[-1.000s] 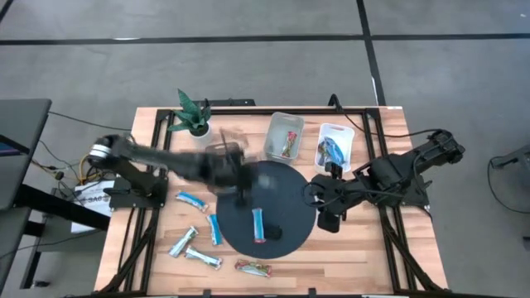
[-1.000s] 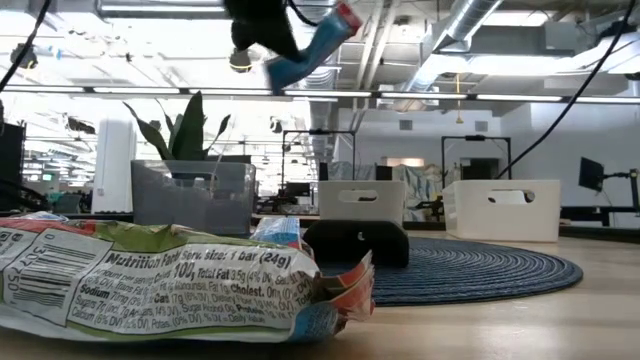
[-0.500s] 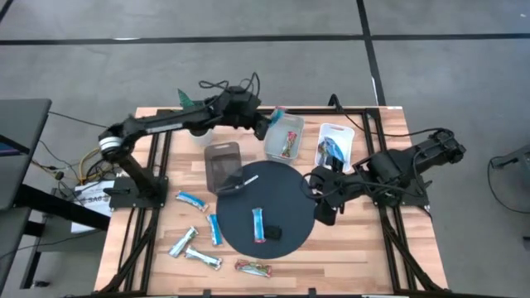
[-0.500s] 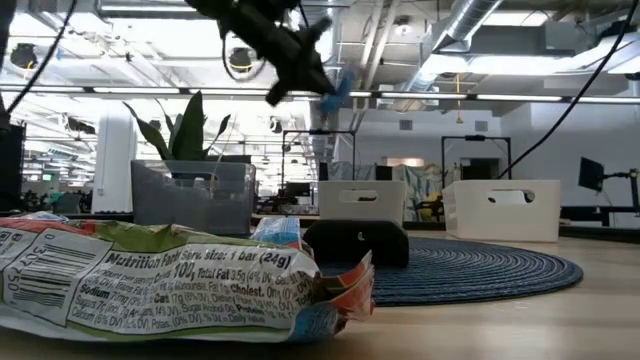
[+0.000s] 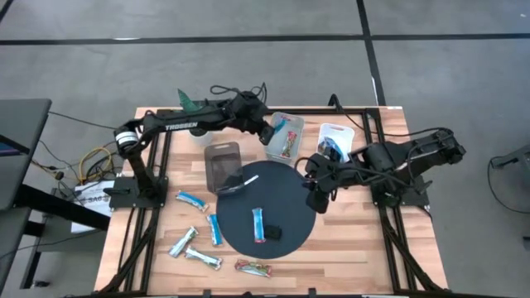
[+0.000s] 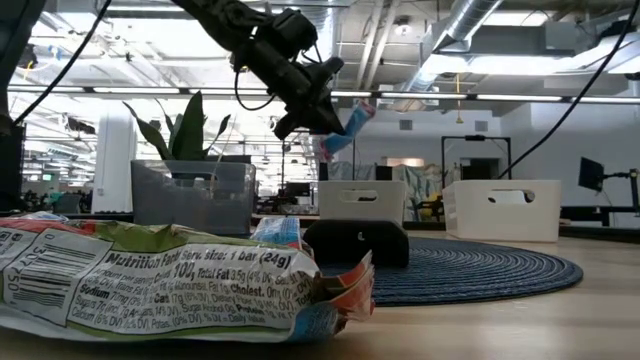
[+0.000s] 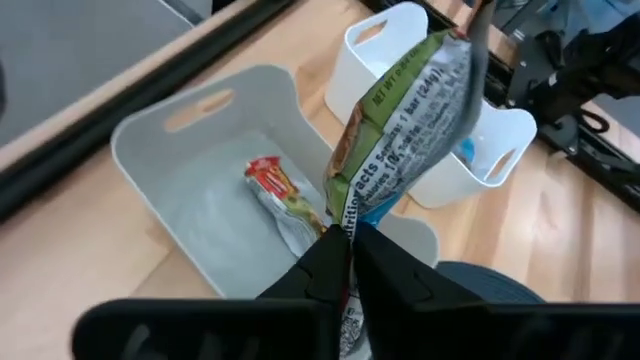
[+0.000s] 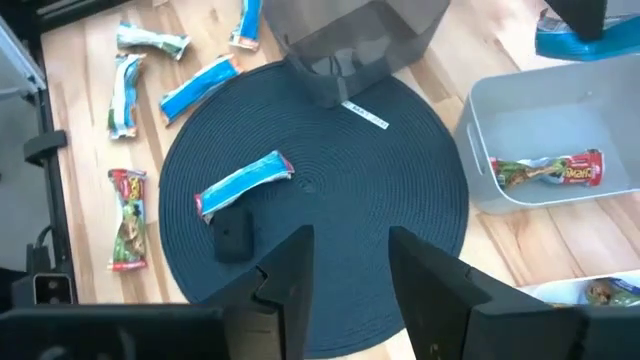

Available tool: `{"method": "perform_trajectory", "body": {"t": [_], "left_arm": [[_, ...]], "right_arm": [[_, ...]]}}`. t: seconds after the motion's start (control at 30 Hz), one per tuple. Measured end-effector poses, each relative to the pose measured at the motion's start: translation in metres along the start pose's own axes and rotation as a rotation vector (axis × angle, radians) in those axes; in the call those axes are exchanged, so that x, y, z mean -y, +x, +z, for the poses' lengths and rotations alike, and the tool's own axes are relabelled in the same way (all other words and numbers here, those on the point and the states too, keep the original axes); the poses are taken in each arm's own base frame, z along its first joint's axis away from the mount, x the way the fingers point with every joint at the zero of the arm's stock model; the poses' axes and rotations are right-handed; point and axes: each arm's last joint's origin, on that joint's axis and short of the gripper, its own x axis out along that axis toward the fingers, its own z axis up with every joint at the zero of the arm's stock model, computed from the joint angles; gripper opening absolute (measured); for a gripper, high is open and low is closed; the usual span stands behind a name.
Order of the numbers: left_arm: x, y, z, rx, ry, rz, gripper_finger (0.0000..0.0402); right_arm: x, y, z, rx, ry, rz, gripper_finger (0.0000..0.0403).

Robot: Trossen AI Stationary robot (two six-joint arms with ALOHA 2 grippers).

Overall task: Pick and place Granola Bars by type
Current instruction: Put the middle red granola bar into the gray bin, then put the top red granola bar into the gray bin

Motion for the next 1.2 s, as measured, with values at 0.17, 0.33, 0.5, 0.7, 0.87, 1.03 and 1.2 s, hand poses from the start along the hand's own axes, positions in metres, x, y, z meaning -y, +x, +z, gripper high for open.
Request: {"method": "perform_trajectory", "body": {"t": [0.17,0.33,0.5,0.7,0.87,1.03,1.2], "left_arm": [[-0.002,-0.002,0.002,0.009,0.005,-0.019,0.0068],[-0.002,-0.002,0.004,0.015,0.018,-0.038,0.0126],[0.011,-0.011,0.004,-0.008,0.043,-0.133,0.0143],[0.052,-0.045,-0.005,-0.066,0.119,-0.200,0.0120],[0.091,-0.081,-0.019,-0.078,0.156,-0.179,0.0100],[0.123,-0.107,-0.041,-0.137,0.052,-0.136,0.0096],[0.142,-0.114,-0.066,-0.221,-0.075,-0.023,0.0110]], "right_arm": [[0.002,0.001,0.003,0.010,0.013,-0.001,0.0123],[0.002,0.001,0.003,0.013,0.013,0.000,0.0123],[0.002,0.001,0.003,0.011,0.010,-0.001,0.0123],[0.003,0.001,0.000,-0.014,-0.031,-0.012,0.0123],[0.008,0.000,-0.006,-0.076,-0.054,-0.050,0.0123],[0.011,-0.001,-0.011,-0.128,-0.077,-0.081,0.0123],[0.013,-0.002,-0.016,-0.173,-0.118,-0.105,0.0123]]}}
